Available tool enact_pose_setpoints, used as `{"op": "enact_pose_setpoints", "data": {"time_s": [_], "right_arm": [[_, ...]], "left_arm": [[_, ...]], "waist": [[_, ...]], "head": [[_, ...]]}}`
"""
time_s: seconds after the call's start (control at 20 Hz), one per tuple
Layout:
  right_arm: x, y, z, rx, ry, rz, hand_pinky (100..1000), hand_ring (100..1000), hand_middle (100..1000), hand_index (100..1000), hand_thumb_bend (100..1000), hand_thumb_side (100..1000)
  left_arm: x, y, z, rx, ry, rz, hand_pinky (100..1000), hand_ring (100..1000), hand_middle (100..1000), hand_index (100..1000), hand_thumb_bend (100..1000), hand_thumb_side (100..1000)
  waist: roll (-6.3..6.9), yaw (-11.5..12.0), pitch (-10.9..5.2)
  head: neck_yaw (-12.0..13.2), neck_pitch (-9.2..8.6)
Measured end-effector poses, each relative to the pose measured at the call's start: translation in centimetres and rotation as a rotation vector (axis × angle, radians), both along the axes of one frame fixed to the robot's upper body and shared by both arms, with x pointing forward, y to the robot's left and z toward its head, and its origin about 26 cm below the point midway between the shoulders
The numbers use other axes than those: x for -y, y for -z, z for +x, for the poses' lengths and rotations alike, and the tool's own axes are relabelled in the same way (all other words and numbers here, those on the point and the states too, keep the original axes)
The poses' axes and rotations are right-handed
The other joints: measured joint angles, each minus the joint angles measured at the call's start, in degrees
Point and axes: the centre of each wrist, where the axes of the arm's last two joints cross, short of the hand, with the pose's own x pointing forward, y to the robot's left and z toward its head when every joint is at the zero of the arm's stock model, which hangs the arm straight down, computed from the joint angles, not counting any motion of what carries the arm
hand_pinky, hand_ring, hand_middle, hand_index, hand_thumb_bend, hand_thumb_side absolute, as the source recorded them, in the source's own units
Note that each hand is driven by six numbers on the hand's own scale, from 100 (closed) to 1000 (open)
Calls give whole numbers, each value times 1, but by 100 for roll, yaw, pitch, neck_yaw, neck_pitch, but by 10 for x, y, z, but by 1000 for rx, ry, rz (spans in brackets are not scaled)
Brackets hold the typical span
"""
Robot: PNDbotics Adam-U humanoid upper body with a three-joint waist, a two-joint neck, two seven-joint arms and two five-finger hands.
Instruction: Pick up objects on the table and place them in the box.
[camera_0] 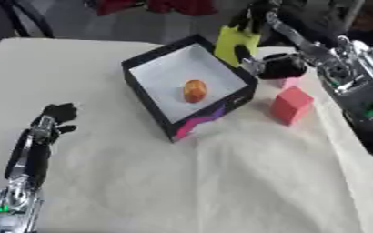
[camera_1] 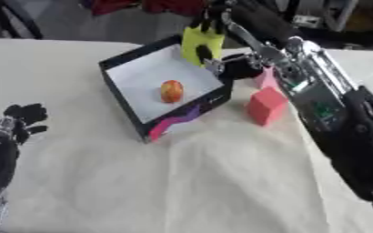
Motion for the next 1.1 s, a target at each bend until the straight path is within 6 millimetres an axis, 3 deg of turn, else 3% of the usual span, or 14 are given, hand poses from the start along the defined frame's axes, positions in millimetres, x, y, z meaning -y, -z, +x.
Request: {"op": "enact_pose_setpoints", "data": {"time_s": [0.15, 0.3, 0.55, 0.6, 0.65, 0.8, 1.05, 1.1], "right_arm": [[-5, 1, 22, -9, 43, -16, 628, 416, 247, 748, 100, 100], [-7, 14, 48, -39, 101, -15, 645, 449, 283, 759, 100, 100], [-3, 48, 80, -28, 198, 4, 708, 595, 541, 855, 100, 100], [-2, 56, 84, -19, 213, 3, 723, 619, 577, 864, 100, 176], [-1, 63, 87, -13, 225, -3, 751, 664, 649, 886, 100, 360], [4, 80, 93, -13, 251, -25, 790, 750, 775, 912, 100, 588], [9, 87, 95, -19, 262, -30, 792, 752, 779, 913, 100, 596], [9, 87, 95, -20, 262, -29, 833, 802, 879, 936, 100, 684]], "left_arm": [[5, -2, 2, 9, 17, -6, 785, 812, 737, 816, 139, 1000], [9, -4, 4, 16, 35, -13, 785, 812, 737, 816, 139, 1000], [14, -6, 5, 21, 55, -16, 785, 812, 737, 816, 139, 1000], [15, -6, 6, 21, 57, -18, 785, 812, 737, 816, 139, 1000], [15, -6, 6, 21, 59, -20, 785, 811, 737, 816, 138, 1000], [16, -6, 6, 21, 62, -22, 785, 811, 736, 816, 138, 1000], [16, -6, 6, 21, 63, -22, 785, 811, 736, 816, 137, 1000], [16, -6, 6, 21, 63, -22, 785, 811, 736, 816, 138, 1000]], "waist": [[1, 119, 7], [12, 219, 7], [18, 318, 13], [18, 321, 14], [18, 321, 14], [18, 315, 14], [18, 298, 14], [18, 293, 14]], "head": [[-91, 0], [-215, 0], [-404, 0], [-431, 0], [-453, 0], [-500, 0], [-504, 0], [-504, 0]]}}
